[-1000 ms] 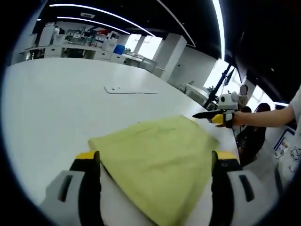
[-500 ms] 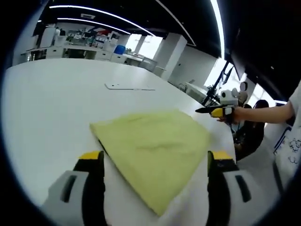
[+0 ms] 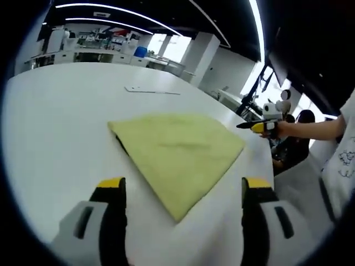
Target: Fold the garment on the visible template until the final outline fits inside the template.
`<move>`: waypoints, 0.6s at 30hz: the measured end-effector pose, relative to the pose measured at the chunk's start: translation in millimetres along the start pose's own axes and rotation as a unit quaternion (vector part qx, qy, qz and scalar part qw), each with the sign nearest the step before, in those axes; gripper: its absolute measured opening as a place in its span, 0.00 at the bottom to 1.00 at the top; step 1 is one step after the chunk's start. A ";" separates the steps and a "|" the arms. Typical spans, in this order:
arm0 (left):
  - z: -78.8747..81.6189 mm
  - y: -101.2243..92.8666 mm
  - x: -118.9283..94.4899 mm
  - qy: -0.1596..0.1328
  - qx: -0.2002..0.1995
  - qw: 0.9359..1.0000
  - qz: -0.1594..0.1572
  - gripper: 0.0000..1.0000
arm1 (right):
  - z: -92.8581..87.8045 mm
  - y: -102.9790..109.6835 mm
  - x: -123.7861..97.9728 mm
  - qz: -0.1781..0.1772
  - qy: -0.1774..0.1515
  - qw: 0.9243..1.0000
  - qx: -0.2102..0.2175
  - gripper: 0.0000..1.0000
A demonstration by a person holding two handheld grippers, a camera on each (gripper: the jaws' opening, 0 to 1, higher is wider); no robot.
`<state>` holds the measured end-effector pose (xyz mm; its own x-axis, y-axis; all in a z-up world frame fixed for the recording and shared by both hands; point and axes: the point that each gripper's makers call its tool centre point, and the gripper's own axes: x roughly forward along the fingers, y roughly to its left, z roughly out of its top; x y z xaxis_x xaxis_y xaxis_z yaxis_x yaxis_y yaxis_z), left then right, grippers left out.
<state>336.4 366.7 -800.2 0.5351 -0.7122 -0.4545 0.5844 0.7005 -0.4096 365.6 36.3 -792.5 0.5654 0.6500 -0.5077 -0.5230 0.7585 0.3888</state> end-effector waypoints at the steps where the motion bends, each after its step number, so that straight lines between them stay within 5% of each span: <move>1: -3.8 -1.8 -0.9 0.003 0.001 1.000 -0.001 0.81 | -2.5 -1.9 -1.5 -0.002 0.001 1.000 0.002 0.71; 6: -15.9 -7.3 -4.8 0.013 0.002 1.000 -0.003 0.76 | -13.7 -2.1 -5.9 -0.005 0.007 1.000 0.006 0.67; 18: -31.8 -0.2 -12.0 0.020 -0.022 1.000 0.003 0.47 | -40.3 5.5 -7.1 0.004 0.044 0.999 -0.007 0.52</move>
<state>310.4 376.6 -819.8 0.5129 -0.7067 -0.4873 0.5538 0.7062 -0.4412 333.0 34.1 -817.8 0.5030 0.6487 -0.5712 -0.5367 0.7524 0.3818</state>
